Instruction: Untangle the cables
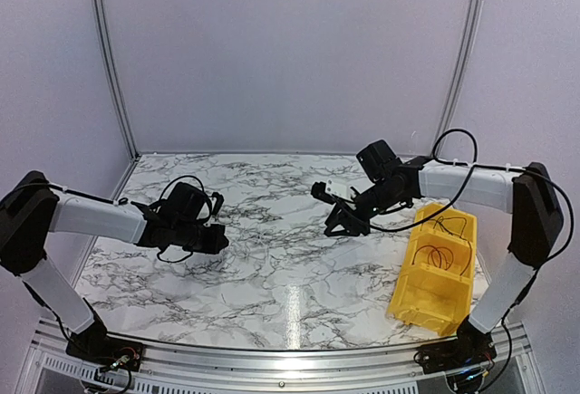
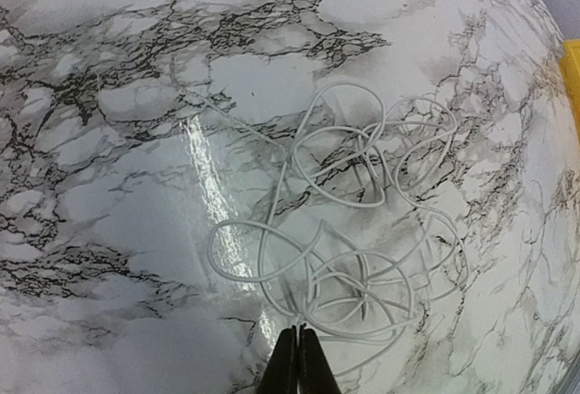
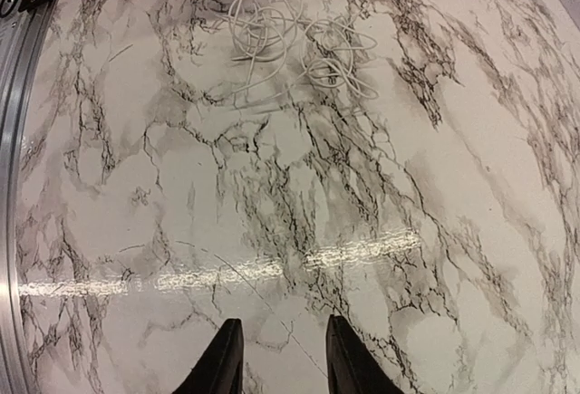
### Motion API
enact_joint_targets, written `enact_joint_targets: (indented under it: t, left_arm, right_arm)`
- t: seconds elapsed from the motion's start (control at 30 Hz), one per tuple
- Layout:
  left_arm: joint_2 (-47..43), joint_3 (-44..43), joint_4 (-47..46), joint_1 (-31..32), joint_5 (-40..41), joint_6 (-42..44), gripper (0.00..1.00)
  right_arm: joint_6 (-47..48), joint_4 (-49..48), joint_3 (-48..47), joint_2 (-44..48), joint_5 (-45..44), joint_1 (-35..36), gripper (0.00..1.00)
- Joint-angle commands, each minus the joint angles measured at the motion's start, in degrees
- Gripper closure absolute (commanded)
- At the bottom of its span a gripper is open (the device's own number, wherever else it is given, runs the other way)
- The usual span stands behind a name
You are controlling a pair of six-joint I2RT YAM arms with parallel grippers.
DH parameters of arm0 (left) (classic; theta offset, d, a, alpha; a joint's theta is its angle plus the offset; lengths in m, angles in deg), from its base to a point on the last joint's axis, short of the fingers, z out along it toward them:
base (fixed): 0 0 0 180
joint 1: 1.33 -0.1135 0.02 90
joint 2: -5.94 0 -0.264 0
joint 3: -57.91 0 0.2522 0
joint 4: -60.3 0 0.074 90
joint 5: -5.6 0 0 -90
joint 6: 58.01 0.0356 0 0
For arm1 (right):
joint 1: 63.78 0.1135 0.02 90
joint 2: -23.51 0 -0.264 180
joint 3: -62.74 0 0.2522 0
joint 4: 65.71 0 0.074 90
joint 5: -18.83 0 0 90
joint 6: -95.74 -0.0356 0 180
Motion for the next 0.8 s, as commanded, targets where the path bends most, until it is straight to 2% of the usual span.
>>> enact_joint_targets:
  t: [0.0,0.27,0.6,0.77]
  left_arm:
    - [-4.63,-1.88,4.46,0.30,2.32,1.53,1.00]
    - [-17.10,-1.36,9.82,0.39,4.69,3.02,1.00]
    - [-15.67,0.23,10.40,0.83,3.89,2.53,1.00]
    - [-20.64,1.35,5.35,2.57,3.15,4.59,1.00]
  right_arm:
    - [-0.46,-1.55,-0.05,2.61,0.45,-0.20,0.67]
    - [-2.94,-1.93,-1.96,4.12,1.68,-0.52,0.67]
    - [-3.68,-2.48,-2.75,8.15,0.86,-0.53,0.67]
    - [-6.09,-6.11,-5.24,7.90,0.70,-0.45,0.67]
